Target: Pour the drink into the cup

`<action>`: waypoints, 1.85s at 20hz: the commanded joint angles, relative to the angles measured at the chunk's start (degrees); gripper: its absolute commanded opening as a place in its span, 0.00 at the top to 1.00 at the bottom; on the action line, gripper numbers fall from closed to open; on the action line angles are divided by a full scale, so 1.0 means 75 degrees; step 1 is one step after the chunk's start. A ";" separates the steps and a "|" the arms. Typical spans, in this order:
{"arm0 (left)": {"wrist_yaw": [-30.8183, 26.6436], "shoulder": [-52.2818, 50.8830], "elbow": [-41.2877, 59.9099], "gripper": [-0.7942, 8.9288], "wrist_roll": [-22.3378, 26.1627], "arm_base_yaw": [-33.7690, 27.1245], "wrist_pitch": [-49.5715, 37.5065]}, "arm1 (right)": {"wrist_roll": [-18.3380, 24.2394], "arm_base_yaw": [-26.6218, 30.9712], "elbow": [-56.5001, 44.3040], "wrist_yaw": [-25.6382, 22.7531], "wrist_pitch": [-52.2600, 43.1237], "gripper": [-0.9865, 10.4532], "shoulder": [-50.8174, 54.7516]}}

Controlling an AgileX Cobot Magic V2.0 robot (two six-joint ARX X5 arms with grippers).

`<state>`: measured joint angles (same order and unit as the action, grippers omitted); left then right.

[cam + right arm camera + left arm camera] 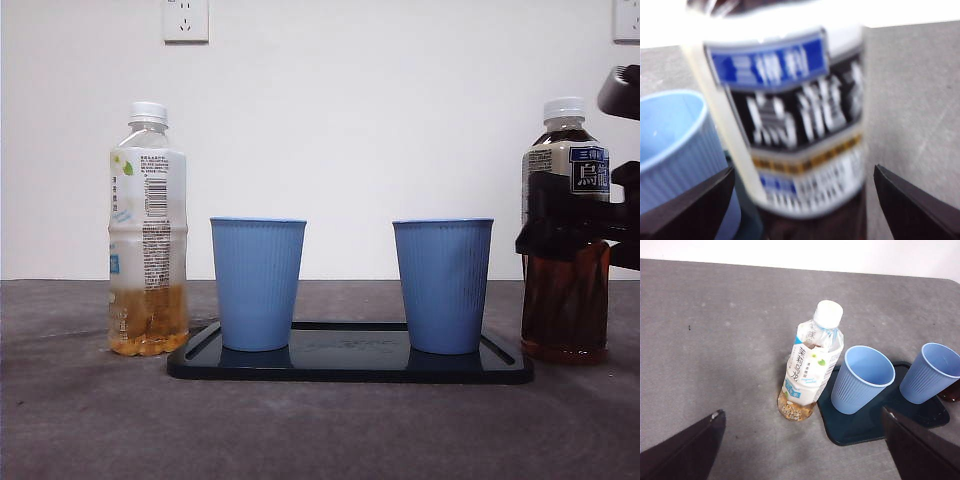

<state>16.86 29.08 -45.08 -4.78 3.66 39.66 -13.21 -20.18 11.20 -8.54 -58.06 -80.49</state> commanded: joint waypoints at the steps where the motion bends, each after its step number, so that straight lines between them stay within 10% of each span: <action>1: 0.0038 0.0003 -0.0122 0.41 0.0111 0.0023 -0.0032 | 0.0169 -0.0020 0.0221 0.0026 -0.0087 0.56 -0.0361; 7: 0.0038 0.0000 -0.0122 0.40 0.0122 0.0023 -0.0029 | 0.0172 -0.0020 0.0265 0.0012 -0.0224 0.76 -0.0475; 23: 0.0038 0.0000 -0.0122 0.40 0.0122 0.0023 -0.0026 | 0.0886 -0.0020 0.0694 -0.0131 0.2101 0.83 0.1545; 37: 0.0038 0.0000 -0.0122 0.40 0.0303 0.0023 -0.0032 | 0.4371 -0.0067 0.4211 -0.0950 0.9253 0.83 0.2748</action>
<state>16.86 29.08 -45.08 -3.66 3.66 39.70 15.94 -20.29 40.97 -15.09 13.43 -60.14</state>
